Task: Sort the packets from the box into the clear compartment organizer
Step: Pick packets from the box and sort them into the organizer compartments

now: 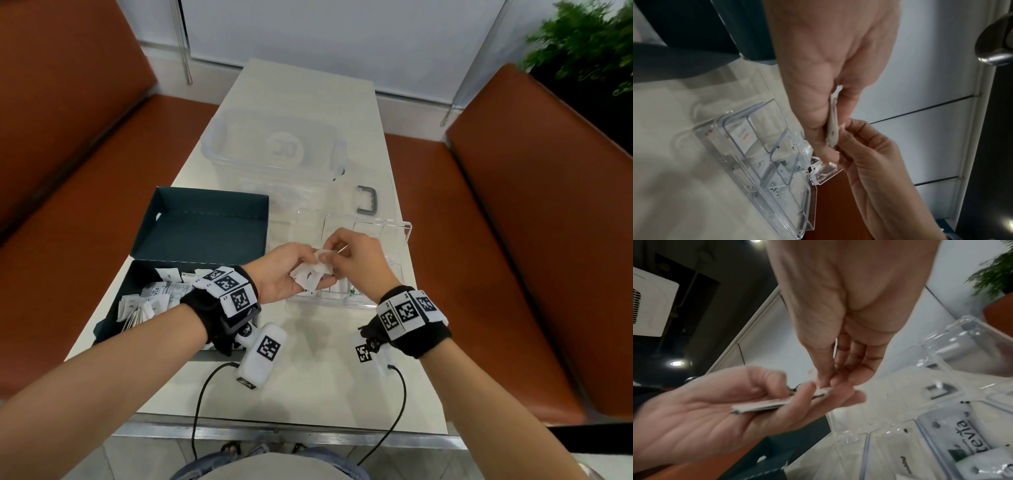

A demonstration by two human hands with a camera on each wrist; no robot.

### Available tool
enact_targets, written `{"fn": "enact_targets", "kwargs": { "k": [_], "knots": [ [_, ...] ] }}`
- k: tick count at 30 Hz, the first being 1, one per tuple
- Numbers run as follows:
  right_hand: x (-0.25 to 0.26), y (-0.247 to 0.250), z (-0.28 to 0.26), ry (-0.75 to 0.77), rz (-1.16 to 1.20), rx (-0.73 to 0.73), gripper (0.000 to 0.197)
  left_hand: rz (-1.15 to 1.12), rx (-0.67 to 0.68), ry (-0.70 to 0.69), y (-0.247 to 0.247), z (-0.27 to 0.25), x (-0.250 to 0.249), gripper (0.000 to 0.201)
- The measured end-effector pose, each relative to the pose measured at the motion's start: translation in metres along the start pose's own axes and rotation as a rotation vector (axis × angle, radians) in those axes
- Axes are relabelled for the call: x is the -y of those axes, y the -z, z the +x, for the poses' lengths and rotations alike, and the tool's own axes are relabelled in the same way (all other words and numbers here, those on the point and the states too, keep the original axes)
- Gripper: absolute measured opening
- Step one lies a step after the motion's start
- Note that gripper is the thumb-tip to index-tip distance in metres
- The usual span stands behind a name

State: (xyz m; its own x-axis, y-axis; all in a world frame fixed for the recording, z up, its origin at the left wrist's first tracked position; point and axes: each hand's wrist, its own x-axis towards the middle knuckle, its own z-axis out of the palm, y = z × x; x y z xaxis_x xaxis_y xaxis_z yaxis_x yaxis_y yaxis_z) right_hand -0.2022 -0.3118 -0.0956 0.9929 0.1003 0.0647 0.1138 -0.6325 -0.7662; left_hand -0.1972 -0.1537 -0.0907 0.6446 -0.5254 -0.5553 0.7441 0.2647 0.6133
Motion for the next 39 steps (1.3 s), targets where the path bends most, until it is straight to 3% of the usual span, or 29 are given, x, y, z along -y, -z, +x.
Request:
{"fn": "enact_targets", "kwargs": {
  "k": [3,5,9,11,18,27,33,39],
  "knots": [
    [-0.007,0.016,0.003,-0.049,0.091,-0.137,0.008,0.096,-0.065,-0.071,0.002,0.0,0.0,0.055],
    [-0.009,0.026,0.003,-0.077,0.221,-0.152,0.009,0.141,-0.099,-0.135,0.007,0.0,0.001,0.06],
    [-0.004,0.028,-0.002,-0.112,0.373,0.064,0.015,0.25,-0.117,-0.244,0.013,-0.002,0.002,0.062],
    [-0.002,0.024,-0.004,-0.138,0.347,0.1,0.019,0.302,-0.138,-0.286,0.015,-0.003,0.002,0.06],
    [0.0,0.018,-0.007,-0.137,0.294,0.019,0.019,0.288,-0.132,-0.323,0.014,-0.001,0.002,0.034],
    [0.003,0.009,-0.005,-0.157,0.273,-0.022,0.016,0.394,-0.096,-0.366,0.008,0.001,0.006,0.036],
    [0.003,0.011,-0.002,-0.163,0.242,0.0,0.003,0.451,-0.11,-0.407,0.008,0.001,0.005,0.032],
    [-0.012,0.032,0.013,-0.156,0.116,-0.135,0.005,0.27,-0.158,-0.415,0.016,-0.002,0.001,0.027]
  ]
}}
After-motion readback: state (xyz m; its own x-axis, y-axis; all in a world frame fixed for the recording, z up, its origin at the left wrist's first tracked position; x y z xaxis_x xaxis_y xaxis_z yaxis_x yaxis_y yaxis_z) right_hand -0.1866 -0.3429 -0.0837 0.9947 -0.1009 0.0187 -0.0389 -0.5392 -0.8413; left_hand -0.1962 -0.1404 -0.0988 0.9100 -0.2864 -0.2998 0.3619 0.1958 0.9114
